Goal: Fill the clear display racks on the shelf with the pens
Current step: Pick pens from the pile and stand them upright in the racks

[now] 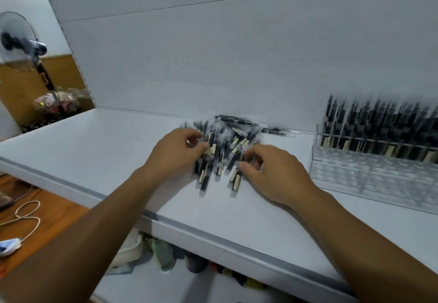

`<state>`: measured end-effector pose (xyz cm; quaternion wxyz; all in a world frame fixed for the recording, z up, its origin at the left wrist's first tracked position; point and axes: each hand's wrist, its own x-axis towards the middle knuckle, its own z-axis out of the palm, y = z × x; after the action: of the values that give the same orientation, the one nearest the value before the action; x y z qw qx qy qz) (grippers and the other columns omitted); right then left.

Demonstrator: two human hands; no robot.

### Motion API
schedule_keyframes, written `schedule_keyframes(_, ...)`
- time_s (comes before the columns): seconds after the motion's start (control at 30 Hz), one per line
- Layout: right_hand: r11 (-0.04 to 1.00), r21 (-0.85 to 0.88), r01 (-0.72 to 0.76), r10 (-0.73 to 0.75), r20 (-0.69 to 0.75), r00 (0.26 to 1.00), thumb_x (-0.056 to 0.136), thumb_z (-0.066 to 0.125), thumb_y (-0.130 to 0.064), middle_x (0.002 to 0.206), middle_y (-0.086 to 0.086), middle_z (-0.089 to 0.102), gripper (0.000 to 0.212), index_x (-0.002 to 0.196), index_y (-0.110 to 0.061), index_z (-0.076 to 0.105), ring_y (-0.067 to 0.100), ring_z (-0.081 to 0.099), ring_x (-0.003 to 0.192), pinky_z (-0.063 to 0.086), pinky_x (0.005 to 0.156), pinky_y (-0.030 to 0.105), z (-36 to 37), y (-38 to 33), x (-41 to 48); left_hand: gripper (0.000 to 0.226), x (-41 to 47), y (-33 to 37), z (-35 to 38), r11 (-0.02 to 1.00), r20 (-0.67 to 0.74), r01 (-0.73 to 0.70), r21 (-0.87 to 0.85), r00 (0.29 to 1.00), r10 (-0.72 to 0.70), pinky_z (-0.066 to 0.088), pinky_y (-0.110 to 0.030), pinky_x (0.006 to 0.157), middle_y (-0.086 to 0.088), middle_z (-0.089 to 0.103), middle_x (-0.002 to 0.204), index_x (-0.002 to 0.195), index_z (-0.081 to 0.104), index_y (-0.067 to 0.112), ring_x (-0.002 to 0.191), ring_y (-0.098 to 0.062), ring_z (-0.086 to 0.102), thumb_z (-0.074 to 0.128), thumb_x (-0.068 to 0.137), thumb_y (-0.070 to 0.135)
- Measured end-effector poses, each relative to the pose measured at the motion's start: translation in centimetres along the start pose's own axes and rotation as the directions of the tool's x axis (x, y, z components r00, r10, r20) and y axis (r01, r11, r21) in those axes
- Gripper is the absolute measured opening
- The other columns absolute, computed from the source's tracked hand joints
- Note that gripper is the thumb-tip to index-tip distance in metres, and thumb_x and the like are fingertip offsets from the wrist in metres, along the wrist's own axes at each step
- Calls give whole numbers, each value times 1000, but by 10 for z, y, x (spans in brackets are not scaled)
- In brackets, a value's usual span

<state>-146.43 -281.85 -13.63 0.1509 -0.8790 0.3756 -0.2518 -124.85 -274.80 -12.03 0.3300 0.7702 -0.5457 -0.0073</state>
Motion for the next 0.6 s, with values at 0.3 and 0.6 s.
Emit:
schedule_keyframes(0.3,993,71,100,-104,60,993,87,54,-62,76,-17,58,26,93,-38,62,5,54,77,37,60,26,4,-5,1,49,34,-4,0,967,150,234,103,957,-248,42,-30,83,-1,58,112,121,57,15,100,-19,55,62,87,50)
schedule_keyframes(0.6,995,87,50,-54,51,997,90,55,-57,68,-18,52,22,98,-38,62,6,49,72,34,59,24,5,-4,0,29,45,-3,0,953,198,299,40,933,-301,57,-36,82,-12,73,79,82,68,8,71,-23,68,71,85,37)
